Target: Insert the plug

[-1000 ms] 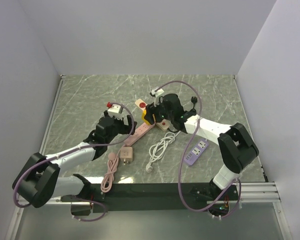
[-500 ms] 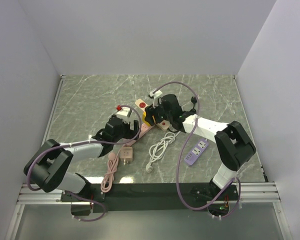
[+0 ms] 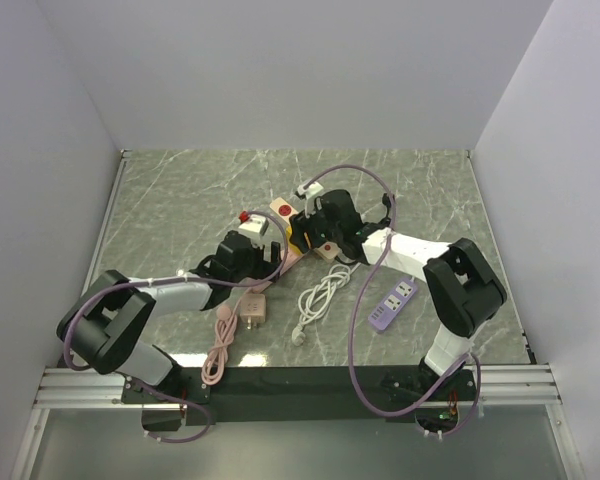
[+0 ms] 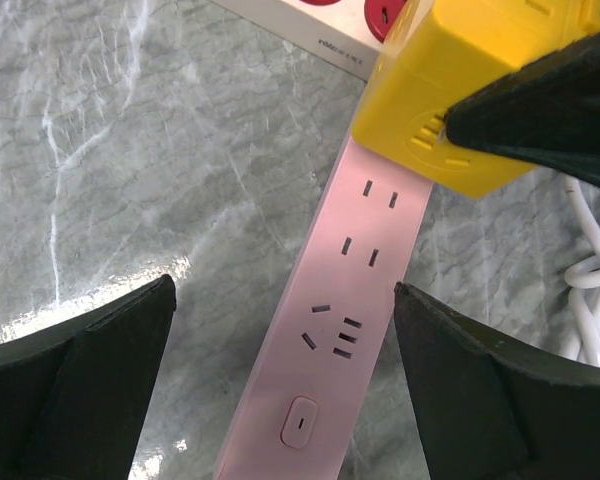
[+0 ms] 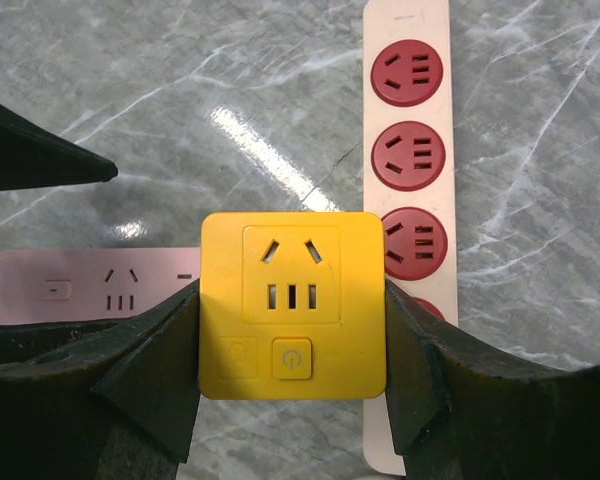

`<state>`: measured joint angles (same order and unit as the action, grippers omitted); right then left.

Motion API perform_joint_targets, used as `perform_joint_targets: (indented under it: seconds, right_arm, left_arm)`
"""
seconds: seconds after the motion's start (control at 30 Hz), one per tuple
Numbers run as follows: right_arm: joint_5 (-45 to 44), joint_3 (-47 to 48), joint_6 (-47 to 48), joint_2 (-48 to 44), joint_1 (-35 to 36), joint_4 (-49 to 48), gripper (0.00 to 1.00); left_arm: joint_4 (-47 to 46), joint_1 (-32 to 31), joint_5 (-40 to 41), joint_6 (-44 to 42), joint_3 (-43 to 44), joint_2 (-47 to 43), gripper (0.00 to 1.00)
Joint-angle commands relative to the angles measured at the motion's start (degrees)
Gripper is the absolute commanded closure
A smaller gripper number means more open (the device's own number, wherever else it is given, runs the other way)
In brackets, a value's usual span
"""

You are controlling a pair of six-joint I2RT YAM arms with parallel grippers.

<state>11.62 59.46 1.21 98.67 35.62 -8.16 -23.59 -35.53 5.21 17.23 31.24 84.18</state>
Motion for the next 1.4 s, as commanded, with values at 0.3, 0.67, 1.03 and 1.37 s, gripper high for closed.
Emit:
perform_joint_targets:
  seconds: [0.3,0.67,1.03,1.37]
  right_arm:
    - [-2.6,3.7,2.0,2.2,-0.4,-1.0,1.0]
    - [-5.3,3.7,1.8,2.7,0.2,0.8,1.0]
    - [-10.3,0.9,1.1,3.7,1.7,0.7,1.0]
    - [-10.8,-1.9,-0.1,5.8,2.1,-0.3,1.0]
  left_arm:
    - [0.5,-0.4,-0.6,-1.1,3.1,2.0,0.07]
    - [0.5,-0.3,-1.0,-1.0,3.3,2.5,0.08]
    - [1.3,-0.3,-1.9,-0.8,3.7,3.6,0.2]
    - [1.9,-0.3,-0.9,-0.4,2.9,3.0,0.2]
